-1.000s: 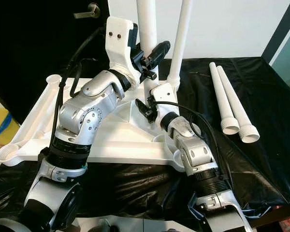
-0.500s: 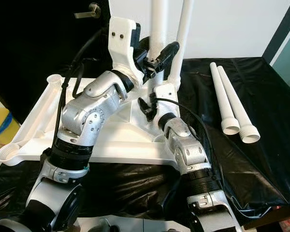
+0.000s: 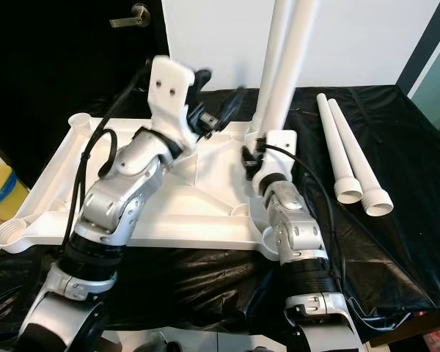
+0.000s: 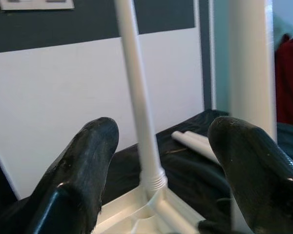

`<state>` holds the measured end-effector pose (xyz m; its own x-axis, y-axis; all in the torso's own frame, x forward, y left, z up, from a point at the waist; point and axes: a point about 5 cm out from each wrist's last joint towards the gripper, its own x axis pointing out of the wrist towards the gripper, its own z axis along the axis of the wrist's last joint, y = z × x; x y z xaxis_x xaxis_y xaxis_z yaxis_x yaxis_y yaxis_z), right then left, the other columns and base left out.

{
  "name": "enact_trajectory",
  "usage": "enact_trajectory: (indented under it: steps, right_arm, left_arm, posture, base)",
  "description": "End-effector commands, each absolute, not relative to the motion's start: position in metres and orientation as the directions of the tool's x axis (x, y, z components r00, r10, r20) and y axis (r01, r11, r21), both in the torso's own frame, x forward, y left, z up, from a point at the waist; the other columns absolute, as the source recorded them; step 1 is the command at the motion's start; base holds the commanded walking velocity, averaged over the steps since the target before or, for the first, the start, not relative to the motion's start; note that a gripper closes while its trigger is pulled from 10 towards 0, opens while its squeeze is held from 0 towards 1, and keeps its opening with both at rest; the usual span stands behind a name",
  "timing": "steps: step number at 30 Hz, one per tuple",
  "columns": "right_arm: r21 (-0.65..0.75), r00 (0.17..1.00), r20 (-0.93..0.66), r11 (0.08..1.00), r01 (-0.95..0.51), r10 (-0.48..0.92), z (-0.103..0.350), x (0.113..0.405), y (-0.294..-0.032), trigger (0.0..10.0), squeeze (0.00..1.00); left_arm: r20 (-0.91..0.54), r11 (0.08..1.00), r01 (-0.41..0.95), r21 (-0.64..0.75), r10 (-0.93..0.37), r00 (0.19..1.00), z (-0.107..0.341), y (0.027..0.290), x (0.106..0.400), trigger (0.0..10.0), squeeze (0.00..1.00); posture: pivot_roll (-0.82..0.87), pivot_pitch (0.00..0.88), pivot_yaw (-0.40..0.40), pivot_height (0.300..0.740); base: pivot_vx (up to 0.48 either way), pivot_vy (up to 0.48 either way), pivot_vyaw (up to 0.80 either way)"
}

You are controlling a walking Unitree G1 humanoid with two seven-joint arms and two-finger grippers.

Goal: Building children table

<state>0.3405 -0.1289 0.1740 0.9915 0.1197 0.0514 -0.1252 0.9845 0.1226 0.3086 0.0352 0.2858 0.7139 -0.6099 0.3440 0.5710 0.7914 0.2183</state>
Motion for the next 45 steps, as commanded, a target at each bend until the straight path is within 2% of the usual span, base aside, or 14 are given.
enact_trajectory:
  steps: [1, 5, 8, 12, 16, 18, 21, 23, 24, 27, 37, 41, 43, 45]
  right_arm:
    - [0.126, 0.989, 0.098, 0.984, -0.126, 0.115, 0.179, 0.337, -0.127, 10.0, 0.00]
    - [0.099, 0.983, 0.148, 0.988, -0.121, 0.105, 0.178, 0.327, -0.130, 10.0, 0.00]
    - [0.099, 0.983, 0.148, 0.988, -0.121, 0.105, 0.178, 0.327, -0.130, 10.0, 0.00]
    - [0.095, 0.984, 0.149, 0.989, -0.113, 0.098, 0.175, 0.323, -0.133, 10.0, 0.00]
    - [0.095, 0.985, 0.148, 0.991, -0.098, 0.083, 0.175, 0.322, -0.137, 10.0, 0.00]
    - [0.103, 0.986, 0.150, 0.991, -0.088, 0.072, 0.176, 0.323, -0.138, 10.0, 0.00]
    - [0.103, 0.986, 0.150, 0.991, -0.088, 0.072, 0.176, 0.323, -0.138, 10.0, 0.00]
    - [0.106, 0.986, 0.153, 0.991, -0.082, 0.066, 0.176, 0.324, -0.138, 10.0, 0.00]
    - [0.106, 0.986, 0.153, 0.991, -0.082, 0.066, 0.176, 0.324, -0.138, 10.0, 0.00]
    - [0.101, 0.986, 0.157, 0.992, -0.079, 0.063, 0.176, 0.323, -0.139, 10.0, 0.00]
    - [0.099, 0.986, 0.159, 0.993, -0.071, 0.055, 0.177, 0.324, -0.141, 10.0, 0.00]
    - [0.106, 0.986, 0.161, 0.992, -0.072, 0.054, 0.178, 0.325, -0.138, 10.0, 0.00]
    - [0.106, 0.986, 0.161, 0.992, -0.072, 0.054, 0.178, 0.325, -0.138, 10.0, 0.00]
    - [0.109, 0.985, 0.161, 0.991, -0.074, 0.056, 0.178, 0.325, -0.136, 10.0, 0.00]
  left_arm:
    - [0.317, 0.777, 0.576, 0.254, -0.629, 0.709, 0.276, 0.033, 0.306, 10.0, 0.00]
    - [0.201, 0.751, 0.576, 0.324, -0.649, 0.733, 0.238, 0.039, 0.303, 10.0, 0.00]
    - [0.201, 0.751, 0.576, 0.324, -0.649, 0.733, 0.238, 0.039, 0.303, 10.0, 0.00]
    - [0.122, 0.725, 0.589, 0.358, -0.661, 0.740, 0.213, 0.041, 0.301, 10.0, 0.00]
    - [0.019, 0.675, 0.622, 0.397, -0.684, 0.730, 0.186, 0.042, 0.297, 10.0, 0.00]
    - [-0.101, 0.613, 0.670, 0.418, -0.702, 0.705, 0.163, 0.040, 0.295, 10.0, 0.00]
    - [-0.101, 0.613, 0.670, 0.418, -0.702, 0.705, 0.163, 0.040, 0.295, 10.0, 0.00]
    - [-0.204, 0.547, 0.690, 0.474, -0.694, 0.691, 0.144, 0.040, 0.295, 10.0, 0.00]
    - [-0.204, 0.547, 0.690, 0.474, -0.694, 0.691, 0.144, 0.040, 0.295, 10.0, 0.00]
    - [-0.285, 0.461, 0.708, 0.535, -0.691, 0.665, 0.129, 0.041, 0.292, 10.0, 0.00]
    - [-0.352, 0.398, 0.707, 0.584, -0.661, 0.663, 0.117, 0.043, 0.294, 10.0, 0.00]
    - [-0.408, 0.370, 0.648, 0.666, -0.547, 0.731, 0.108, 0.050, 0.310, 10.0, 0.00]
    - [-0.408, 0.370, 0.648, 0.666, -0.547, 0.731, 0.108, 0.050, 0.310, 10.0, 0.00]
    - [-0.392, 0.375, 0.574, 0.728, -0.458, 0.798, 0.111, 0.059, 0.326, 10.0, 0.00]
  posture:
    - [-0.03, 0.051, -0.002, 0.740]
    - [-0.03, 0.056, 0.001, 0.740]
    - [-0.03, 0.056, 0.001, 0.740]
    - [-0.04, 0.061, 0.003, 0.740]
    - [-0.04, 0.061, 0.005, 0.740]
    - [-0.04, 0.059, 0.004, 0.740]
    - [-0.04, 0.059, 0.004, 0.740]
    - [-0.05, 0.060, 0.002, 0.740]
    - [-0.05, 0.060, 0.002, 0.740]
    - [-0.05, 0.059, 0.001, 0.740]
    - [-0.05, 0.057, 0.005, 0.740]
    - [-0.04, 0.057, 0.007, 0.740]
    - [-0.04, 0.057, 0.007, 0.740]
    - [-0.05, 0.057, 0.005, 0.740]
  base:
    - [0.000, 0.000, 0.00]
    - [0.000, 0.000, 0.00]
    - [0.000, 0.000, 0.00]
    - [0.000, 0.000, 0.00]
    - [0.000, 0.000, 0.00]
    - [0.000, 0.000, 0.00]
    - [0.000, 0.000, 0.00]
    - [0.000, 0.000, 0.00]
    - [0.000, 0.000, 0.00]
    - [0.000, 0.000, 0.00]
    - [0.000, 0.000, 0.00]
    - [0.000, 0.000, 0.00]
    - [0.000, 0.000, 0.00]
    - [0.000, 0.000, 0.00]
